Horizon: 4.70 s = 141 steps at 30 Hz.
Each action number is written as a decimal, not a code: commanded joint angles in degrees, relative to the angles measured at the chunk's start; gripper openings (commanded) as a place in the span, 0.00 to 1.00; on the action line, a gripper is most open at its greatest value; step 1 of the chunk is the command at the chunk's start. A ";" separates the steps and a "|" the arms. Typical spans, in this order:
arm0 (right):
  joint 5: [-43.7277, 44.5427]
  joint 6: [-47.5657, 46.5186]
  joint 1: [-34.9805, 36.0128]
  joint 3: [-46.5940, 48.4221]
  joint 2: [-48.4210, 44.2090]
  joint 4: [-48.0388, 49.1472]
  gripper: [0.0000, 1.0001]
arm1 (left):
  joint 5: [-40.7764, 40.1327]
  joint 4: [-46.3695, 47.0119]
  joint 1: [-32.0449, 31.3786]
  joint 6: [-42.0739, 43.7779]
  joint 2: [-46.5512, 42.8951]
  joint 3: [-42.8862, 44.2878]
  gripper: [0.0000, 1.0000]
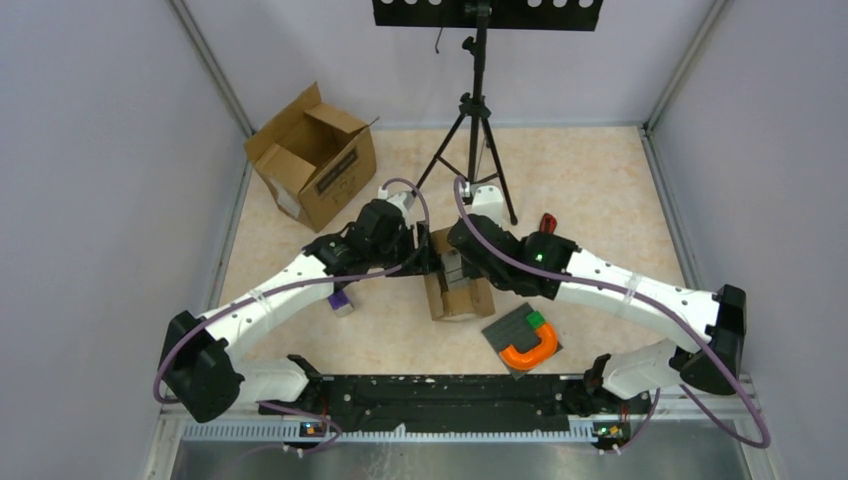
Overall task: Unpack the express box
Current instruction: Open the express box at the center of the board, then pour the product into the express box.
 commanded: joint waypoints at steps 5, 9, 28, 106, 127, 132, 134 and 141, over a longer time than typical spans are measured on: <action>6.04 -2.24 0.85 5.10 -0.36 1.71 0.00 | -5.59 -2.77 0.21 1.98 -1.20 1.03 0.43; 4.04 -3.35 0.61 5.60 -0.48 3.28 0.00 | -7.21 -1.21 0.37 2.03 -3.12 -0.49 0.26; -1.15 -4.20 -5.01 1.03 -6.19 6.79 0.00 | -3.01 -2.38 5.29 7.05 -4.01 4.67 0.64; 9.39 -2.05 10.72 4.19 10.55 10.62 0.47 | 2.74 -2.86 7.06 -12.62 0.67 11.88 0.00; 7.79 -4.93 3.78 15.99 0.31 3.54 0.00 | 15.26 9.86 26.48 -3.39 -2.45 -1.56 0.98; 4.92 -8.09 3.77 25.93 0.76 7.03 0.00 | 22.09 16.89 26.49 -5.84 3.76 -6.34 0.99; 3.60 -8.90 3.77 30.21 1.86 8.45 0.00 | 24.33 22.17 26.50 -8.34 5.80 -9.44 0.98; -3.52 -8.15 3.78 33.12 2.82 21.49 0.00 | 31.71 39.88 24.63 -14.48 12.14 -14.40 0.98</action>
